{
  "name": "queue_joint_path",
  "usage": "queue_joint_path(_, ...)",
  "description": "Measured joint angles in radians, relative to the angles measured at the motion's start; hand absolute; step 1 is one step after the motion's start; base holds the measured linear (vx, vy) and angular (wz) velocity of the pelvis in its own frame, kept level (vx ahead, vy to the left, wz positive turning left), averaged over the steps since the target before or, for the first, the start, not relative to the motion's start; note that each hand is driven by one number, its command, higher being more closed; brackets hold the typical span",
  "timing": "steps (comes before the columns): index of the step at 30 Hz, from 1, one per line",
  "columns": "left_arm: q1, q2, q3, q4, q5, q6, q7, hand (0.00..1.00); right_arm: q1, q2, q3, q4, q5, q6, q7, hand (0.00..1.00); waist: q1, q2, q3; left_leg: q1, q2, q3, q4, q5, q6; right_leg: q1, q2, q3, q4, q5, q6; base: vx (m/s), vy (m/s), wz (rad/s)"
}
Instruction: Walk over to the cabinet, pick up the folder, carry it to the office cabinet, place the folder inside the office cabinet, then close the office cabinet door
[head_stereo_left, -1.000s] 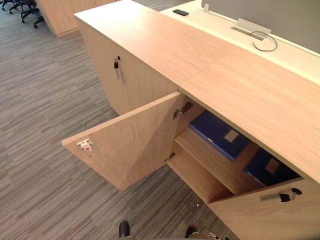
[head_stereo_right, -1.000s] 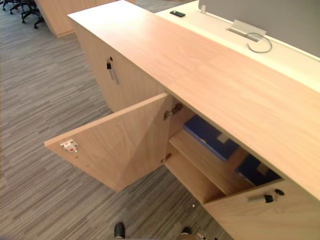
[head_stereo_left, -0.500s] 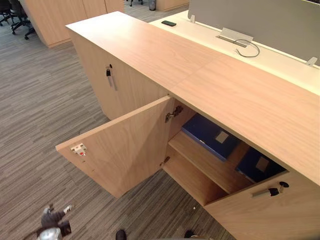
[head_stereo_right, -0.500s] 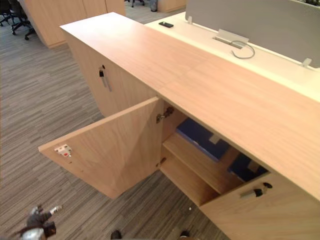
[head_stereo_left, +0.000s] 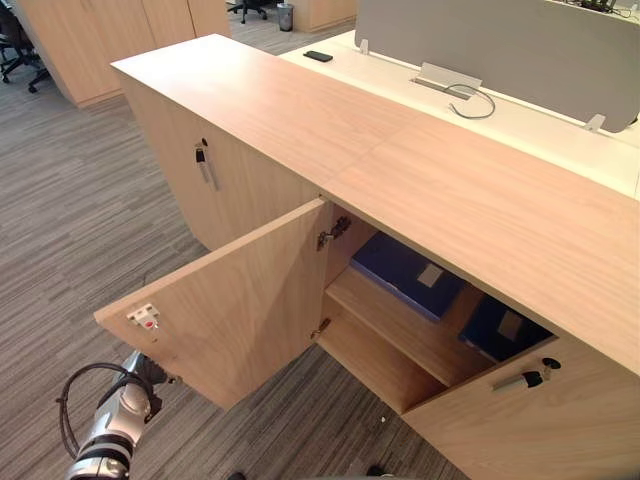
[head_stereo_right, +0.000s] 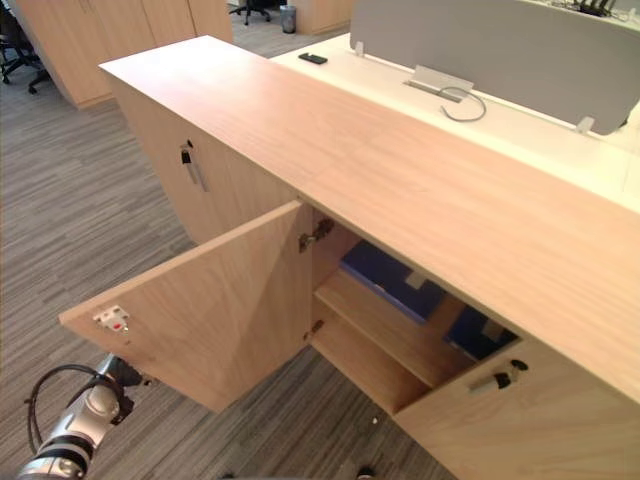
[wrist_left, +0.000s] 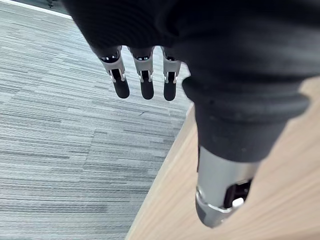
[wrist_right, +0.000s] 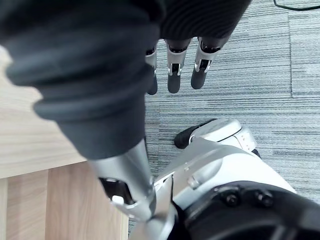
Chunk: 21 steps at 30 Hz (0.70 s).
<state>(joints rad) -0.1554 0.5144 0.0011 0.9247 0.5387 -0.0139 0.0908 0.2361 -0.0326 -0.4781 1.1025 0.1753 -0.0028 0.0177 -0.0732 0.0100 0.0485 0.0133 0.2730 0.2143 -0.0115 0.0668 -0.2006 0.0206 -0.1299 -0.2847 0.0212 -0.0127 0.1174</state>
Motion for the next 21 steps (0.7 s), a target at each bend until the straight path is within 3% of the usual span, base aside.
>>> queue_joint_path(9,0.000,-0.006,-0.143,0.024,0.020,0.035,0.018,0.00,0.006,0.001,-0.001,0.004,-0.004,-0.001,-0.021,0.00,0.008,-0.003,-0.024,-0.035,0.016,-0.008,0.037,-0.009,-0.006,-0.017,0.011,-0.002,0.001,0.006,-0.009,-0.04,0.005,0.00)
queue_joint_path(14,0.118,0.037,-0.271,-0.167,0.008,0.047,0.012,0.00,0.013,0.009,-0.014,0.004,-0.017,-0.001,-0.022,0.00,0.016,-0.004,-0.033,-0.059,0.016,-0.020,0.053,-0.009,-0.006,-0.026,0.009,-0.008,0.002,0.012,-0.010,-0.04,0.014,0.04)
queue_joint_path(19,0.316,0.049,-0.416,-0.448,-0.214,0.019,-0.134,0.00,0.014,0.016,-0.053,0.010,-0.059,-0.001,-0.020,0.00,0.033,-0.006,-0.053,-0.072,0.018,-0.023,0.065,-0.012,-0.004,-0.032,0.008,-0.008,0.003,0.017,-0.005,-0.01,0.004,0.00)
queue_joint_path(21,0.360,0.032,-0.529,-0.527,-0.352,0.004,-0.189,0.00,0.013,0.016,-0.058,0.010,-0.076,-0.001,-0.018,0.00,0.032,-0.006,-0.062,-0.085,0.025,-0.020,0.073,-0.014,-0.003,-0.038,0.013,0.000,0.001,0.024,-0.003,-0.05,0.005,-0.08)
